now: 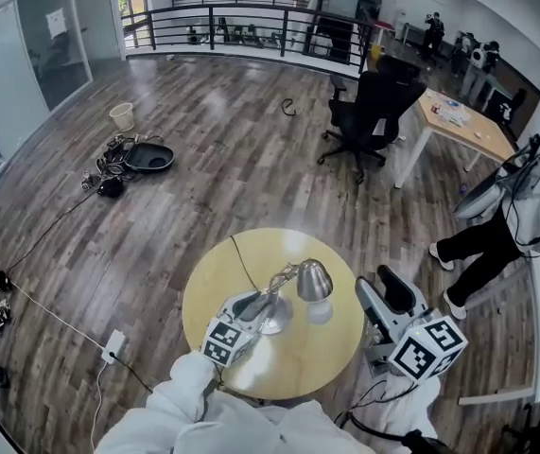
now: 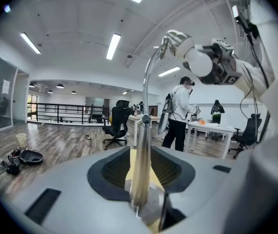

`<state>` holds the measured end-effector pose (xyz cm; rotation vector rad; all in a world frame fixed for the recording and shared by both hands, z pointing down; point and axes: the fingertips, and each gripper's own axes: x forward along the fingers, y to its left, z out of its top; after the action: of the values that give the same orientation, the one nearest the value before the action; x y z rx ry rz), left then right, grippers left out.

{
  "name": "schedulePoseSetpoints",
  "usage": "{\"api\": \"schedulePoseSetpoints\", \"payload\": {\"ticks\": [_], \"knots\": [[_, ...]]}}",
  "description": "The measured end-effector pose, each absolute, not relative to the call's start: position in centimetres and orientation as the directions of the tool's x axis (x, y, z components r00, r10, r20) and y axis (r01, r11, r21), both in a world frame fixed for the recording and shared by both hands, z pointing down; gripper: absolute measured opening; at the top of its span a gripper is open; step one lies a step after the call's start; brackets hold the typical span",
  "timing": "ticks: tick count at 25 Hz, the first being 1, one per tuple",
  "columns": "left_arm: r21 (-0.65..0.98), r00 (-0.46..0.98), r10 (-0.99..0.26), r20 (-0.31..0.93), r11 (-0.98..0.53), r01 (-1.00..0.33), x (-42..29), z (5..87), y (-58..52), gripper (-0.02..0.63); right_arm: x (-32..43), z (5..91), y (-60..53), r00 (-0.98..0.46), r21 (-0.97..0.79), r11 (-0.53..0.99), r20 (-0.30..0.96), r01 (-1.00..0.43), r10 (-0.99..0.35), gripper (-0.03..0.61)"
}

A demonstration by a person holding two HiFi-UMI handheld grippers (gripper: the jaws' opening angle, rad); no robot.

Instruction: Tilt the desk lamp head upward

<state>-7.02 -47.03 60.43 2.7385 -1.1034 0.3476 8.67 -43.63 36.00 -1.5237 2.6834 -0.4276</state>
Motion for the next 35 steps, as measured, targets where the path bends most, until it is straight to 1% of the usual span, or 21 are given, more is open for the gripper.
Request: {"api": "schedulePoseSetpoints", "payload": {"ticks": [2,5,6,7,8,9,11,15,19,23,26,32,35], "knots": [[0.097,0.682,-0.689,0.247,-0.683,-0.724,-8.5,59.4,-45.9,0.132,11.5,38.2,-43.2,-0.459,-0.342,0.398,0.116,-0.851,-0.881,0.244],[0.137,0.658,-0.723,0.210,-0.645,-0.752,-10.3,58.2,-43.8,0.124,13.7,43.9,-41.8,-0.408,-0.480,0.286,0.171,-0.830,-0.897,0.230],[0.149,0.648,-0.734,0.205,-0.630,-0.762,-10.8,57.9,-43.1,0.101,14.1,46.1,-41.2,-0.389,-0.516,0.242,0.197,-0.822,-0.900,0.194],[0.162,0.637,-0.743,0.202,-0.617,-0.770,-11.1,57.7,-42.4,0.065,14.4,48.2,-40.5,-0.372,-0.548,0.199,0.225,-0.813,-0.901,0.129],[0.175,0.630,-0.750,0.201,-0.605,-0.777,-11.2,57.6,-41.7,0.025,14.4,50.0,-39.9,-0.362,-0.574,0.163,0.252,-0.803,-0.897,0.078],[0.190,0.626,-0.754,0.201,-0.597,-0.780,-11.2,57.6,-41.0,0.008,14.0,51.6,-39.4,-0.366,-0.595,0.143,0.272,-0.791,-0.890,0.063],[0.221,0.622,-0.753,0.212,-0.583,-0.782,-11.3,57.9,-39.6,0.002,12.3,54.4,-38.5,-0.397,-0.613,0.143,0.300,-0.777,-0.867,0.054],[0.291,0.614,-0.741,0.274,-0.544,-0.787,-11.4,59.6,-37.1,0.002,8.3,59.0,-36.7,-0.442,-0.602,0.145,0.382,-0.786,-0.811,0.026],[0.326,0.616,-0.720,0.319,-0.527,-0.785,-11.2,60.4,-35.4,0.002,5.6,60.8,-35.4,-0.468,-0.577,0.169,0.421,-0.799,-0.777,0.021],[0.342,0.614,-0.720,0.323,-0.516,-0.785,-11.5,60.1,-34.8,0.002,4.9,61.0,-35.0,-0.459,-0.526,0.203,0.421,-0.826,-0.782,0.021],[0.364,0.619,-0.729,0.292,-0.514,-0.777,-11.5,58.3,-34.9,0.002,4.5,60.1,-35.2,-0.445,-0.450,0.247,0.414,-0.858,-0.794,0.020],[0.345,0.595,-0.752,0.284,-0.499,-0.795,-10.2,55.7,-33.9,0.002,4.2,57.1,-35.5,-0.401,-0.276,0.317,0.340,-0.907,-0.851,0.012],[0.346,0.577,-0.757,0.305,-0.477,-0.808,-9.0,56.4,-31.3,0.002,4.2,57.0,-33.1,-0.434,-0.275,0.355,0.327,-0.894,-0.840,0.012]]}}
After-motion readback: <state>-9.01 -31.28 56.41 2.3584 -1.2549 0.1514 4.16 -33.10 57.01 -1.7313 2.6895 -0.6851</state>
